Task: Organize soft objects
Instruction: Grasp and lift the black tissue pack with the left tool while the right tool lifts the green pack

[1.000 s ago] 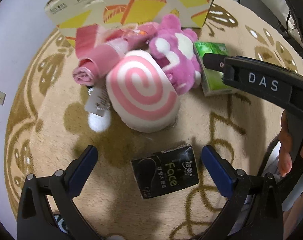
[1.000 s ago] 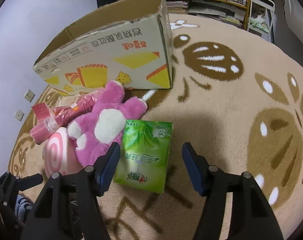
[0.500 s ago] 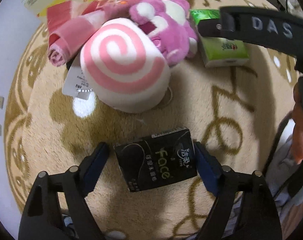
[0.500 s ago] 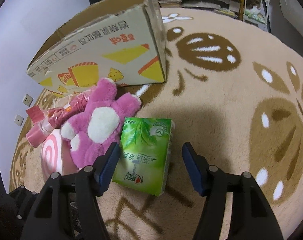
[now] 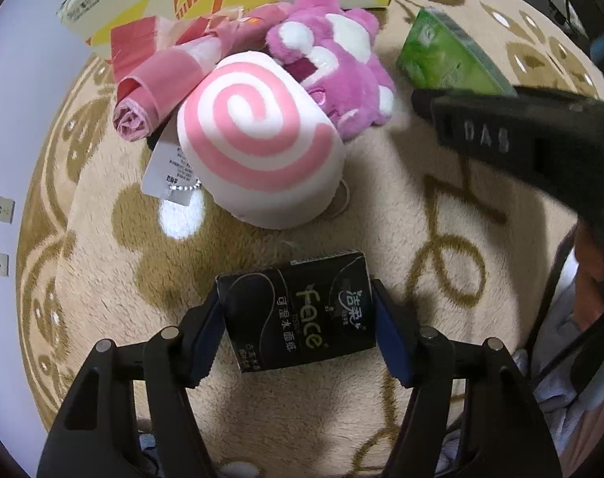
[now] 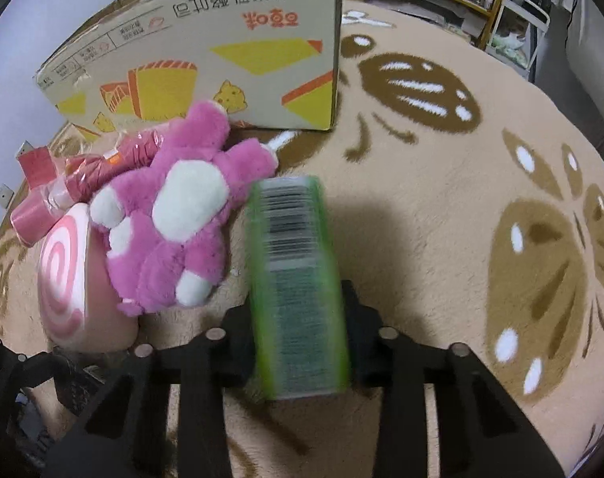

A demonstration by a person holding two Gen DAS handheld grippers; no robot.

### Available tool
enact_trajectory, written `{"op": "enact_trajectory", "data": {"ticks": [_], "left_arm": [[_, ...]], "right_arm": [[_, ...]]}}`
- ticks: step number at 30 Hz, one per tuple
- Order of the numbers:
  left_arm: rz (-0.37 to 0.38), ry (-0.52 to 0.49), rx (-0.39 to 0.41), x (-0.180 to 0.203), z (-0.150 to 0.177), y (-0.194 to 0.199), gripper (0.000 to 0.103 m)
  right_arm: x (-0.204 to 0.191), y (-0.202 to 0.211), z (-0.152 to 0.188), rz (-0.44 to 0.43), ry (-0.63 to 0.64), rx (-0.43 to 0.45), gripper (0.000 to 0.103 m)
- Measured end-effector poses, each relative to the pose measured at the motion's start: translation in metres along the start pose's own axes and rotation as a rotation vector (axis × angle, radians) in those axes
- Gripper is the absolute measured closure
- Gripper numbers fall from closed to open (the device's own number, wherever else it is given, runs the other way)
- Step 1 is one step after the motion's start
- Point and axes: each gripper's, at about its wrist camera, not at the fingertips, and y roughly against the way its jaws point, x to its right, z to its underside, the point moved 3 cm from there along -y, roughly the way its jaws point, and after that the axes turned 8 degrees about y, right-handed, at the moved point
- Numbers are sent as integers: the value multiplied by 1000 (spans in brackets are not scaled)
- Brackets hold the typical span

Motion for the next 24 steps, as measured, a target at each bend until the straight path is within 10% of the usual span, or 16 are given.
{"op": "enact_trajectory", "data": {"ticks": [24], "left_arm": [[-57, 70, 238, -22, 3, 85, 37]], "right_arm": [[-4, 73, 1, -107, -59, 229, 73]]}}
